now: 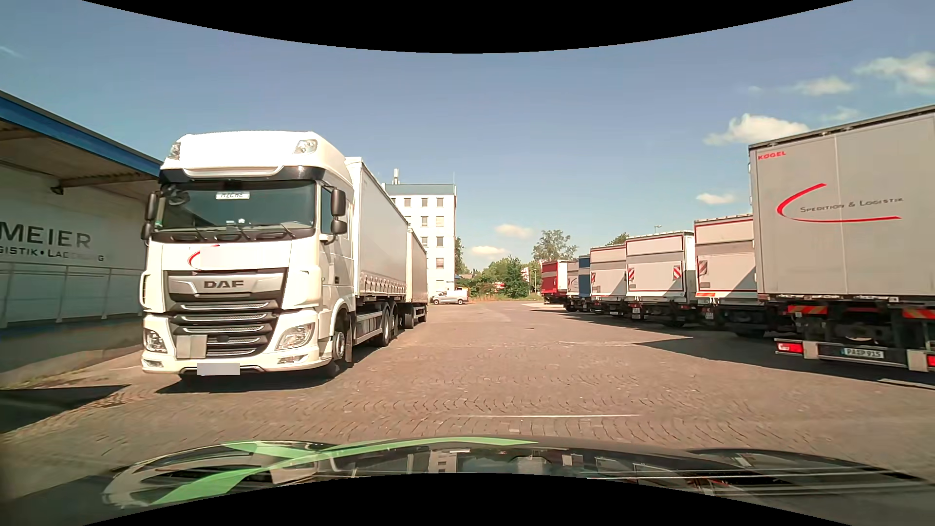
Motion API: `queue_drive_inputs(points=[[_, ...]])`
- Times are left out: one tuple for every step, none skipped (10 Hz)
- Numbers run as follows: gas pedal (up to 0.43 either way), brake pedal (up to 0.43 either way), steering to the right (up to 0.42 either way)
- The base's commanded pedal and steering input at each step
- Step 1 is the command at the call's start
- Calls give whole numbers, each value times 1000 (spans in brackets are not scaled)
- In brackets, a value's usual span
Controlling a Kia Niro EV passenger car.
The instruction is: Follow the waypoints while adhering to traffic rules and regulations
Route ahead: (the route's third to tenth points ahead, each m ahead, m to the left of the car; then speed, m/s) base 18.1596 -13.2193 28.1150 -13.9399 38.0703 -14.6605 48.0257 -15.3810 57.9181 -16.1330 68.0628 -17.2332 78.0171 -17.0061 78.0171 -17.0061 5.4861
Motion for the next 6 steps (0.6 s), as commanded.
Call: queue_drive_inputs(points=[[240, 0, 19], [209, 0, 16], [209, 0, 11], [197, 0, 11], [197, 0, 12], [157, 0, 14]])
